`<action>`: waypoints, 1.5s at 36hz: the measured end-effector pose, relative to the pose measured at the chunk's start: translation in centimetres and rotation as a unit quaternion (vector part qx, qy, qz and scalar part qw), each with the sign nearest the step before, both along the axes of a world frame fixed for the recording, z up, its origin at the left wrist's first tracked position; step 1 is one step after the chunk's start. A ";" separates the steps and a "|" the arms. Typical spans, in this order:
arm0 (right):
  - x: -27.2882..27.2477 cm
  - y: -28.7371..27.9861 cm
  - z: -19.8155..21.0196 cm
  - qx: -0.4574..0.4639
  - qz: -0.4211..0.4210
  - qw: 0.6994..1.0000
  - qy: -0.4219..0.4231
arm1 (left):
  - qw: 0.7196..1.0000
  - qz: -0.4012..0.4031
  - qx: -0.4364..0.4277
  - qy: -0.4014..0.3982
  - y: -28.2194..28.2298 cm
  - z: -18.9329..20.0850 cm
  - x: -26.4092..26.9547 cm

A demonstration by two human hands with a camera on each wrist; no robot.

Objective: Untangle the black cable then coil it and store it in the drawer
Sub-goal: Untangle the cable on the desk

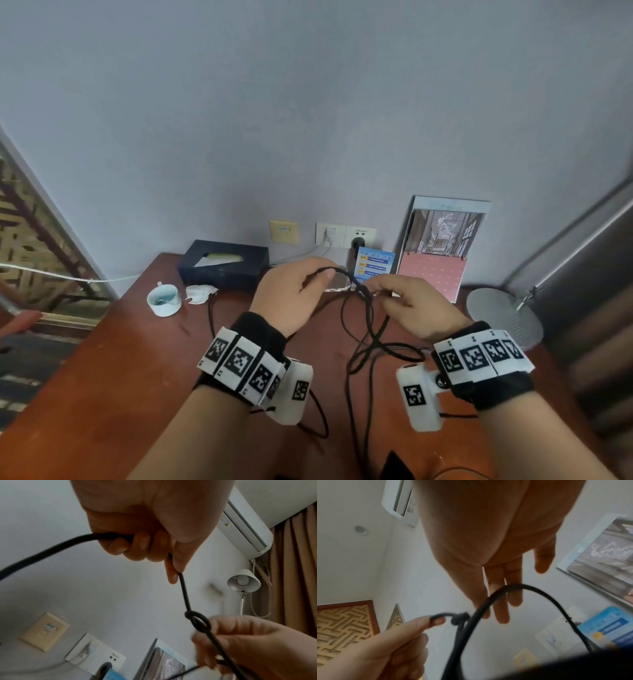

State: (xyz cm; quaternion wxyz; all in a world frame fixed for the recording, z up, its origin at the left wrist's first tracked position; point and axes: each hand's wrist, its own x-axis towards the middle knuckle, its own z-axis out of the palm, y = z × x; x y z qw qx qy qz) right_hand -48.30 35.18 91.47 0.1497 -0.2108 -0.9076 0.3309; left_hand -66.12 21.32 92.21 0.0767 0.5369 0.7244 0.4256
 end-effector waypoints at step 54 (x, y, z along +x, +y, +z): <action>-0.8 -2.2 -0.7 0.045 -0.024 0.984 0.173 | 0.984 0.008 0.094 -0.153 -0.3 -1.0 2.4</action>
